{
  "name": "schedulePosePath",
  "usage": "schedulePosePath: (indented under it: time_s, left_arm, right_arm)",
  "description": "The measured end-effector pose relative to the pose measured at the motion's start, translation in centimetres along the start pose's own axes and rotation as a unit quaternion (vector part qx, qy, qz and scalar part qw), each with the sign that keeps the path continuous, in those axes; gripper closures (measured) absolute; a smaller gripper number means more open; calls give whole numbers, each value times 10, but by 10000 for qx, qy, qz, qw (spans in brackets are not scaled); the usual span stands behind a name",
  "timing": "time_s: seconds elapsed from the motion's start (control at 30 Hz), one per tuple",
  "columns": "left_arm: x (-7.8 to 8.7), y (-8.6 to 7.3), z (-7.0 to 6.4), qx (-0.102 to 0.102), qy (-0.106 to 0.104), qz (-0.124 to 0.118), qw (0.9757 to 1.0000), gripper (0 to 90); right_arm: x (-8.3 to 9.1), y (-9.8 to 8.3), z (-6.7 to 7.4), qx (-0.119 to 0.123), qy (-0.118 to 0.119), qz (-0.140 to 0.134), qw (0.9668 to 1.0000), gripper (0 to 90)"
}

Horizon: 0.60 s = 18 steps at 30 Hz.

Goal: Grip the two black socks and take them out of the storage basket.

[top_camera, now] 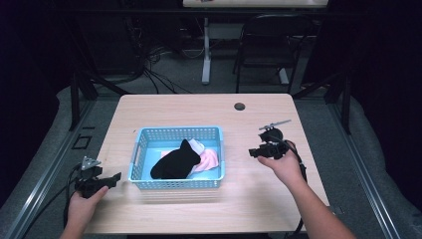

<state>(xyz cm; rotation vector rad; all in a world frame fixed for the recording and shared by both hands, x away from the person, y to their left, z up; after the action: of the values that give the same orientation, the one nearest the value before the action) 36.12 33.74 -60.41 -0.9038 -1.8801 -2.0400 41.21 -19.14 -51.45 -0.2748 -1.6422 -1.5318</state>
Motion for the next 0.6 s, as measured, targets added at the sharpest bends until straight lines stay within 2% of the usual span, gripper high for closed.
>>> schedulePosePath:
  time_s: [0.03, 0.07, 0.13, 0.17, 0.2, 0.23, 0.27, 0.33, 0.4, 0.6]
  left_arm:
    - [0, 0, 0, 0, 0, 0, 10000, 224]
    - [0, 0, 0, 20, 3, -1, 10000, 223]
    - [0, -1, 1, 34, 2, 3, 10000, 223]
    - [0, -1, 1, 33, 6, 0, 10000, 223]
    - [1, -1, 1, 29, -1, -7, 10000, 223]
    - [1, -1, 1, 29, -1, -7, 10000, 223]
    - [1, -1, 1, 18, -6, -6, 10000, 223]
    - [1, -1, 1, 17, -7, -3, 10000, 223]
    - [1, -1, 1, 21, -3, -2, 10000, 224]
    - [1, 0, 0, 31, -9, -16, 10000, 223]
  right_arm:
    - [0, 0, 0, 0, 0, 0, 10000, 505]
    - [5, 14, 8, 128, 96, 73, 9998, 504]
    - [7, 20, 12, 185, 124, 115, 9997, 503]
    - [8, 26, 17, 289, 134, 195, 9993, 503]
    - [7, 36, 27, 485, 155, 271, 9983, 503]
    - [7, 36, 27, 485, 155, 271, 9983, 503]
    - [7, 41, 32, 602, 171, 303, 9976, 503]
    - [3, 51, 45, 769, 245, 276, 9964, 505]
    - [-2, 57, 55, 838, 340, 263, 9956, 508]
    - [-25, 70, 90, 1110, 599, 448, 9910, 535]
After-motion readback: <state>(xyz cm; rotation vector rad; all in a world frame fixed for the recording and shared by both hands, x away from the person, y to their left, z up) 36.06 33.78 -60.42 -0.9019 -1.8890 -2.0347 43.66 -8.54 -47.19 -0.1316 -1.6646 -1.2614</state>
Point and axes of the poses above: each handheld gripper's, and its own axes: x roughly backward along the jaws, y roughly out of its top, z roughly to its left, the point moved 5 cm from there along -x, roughly forward along the jaws, and after that the axes turned 10 degrees about -z, right-handed, at the moved point
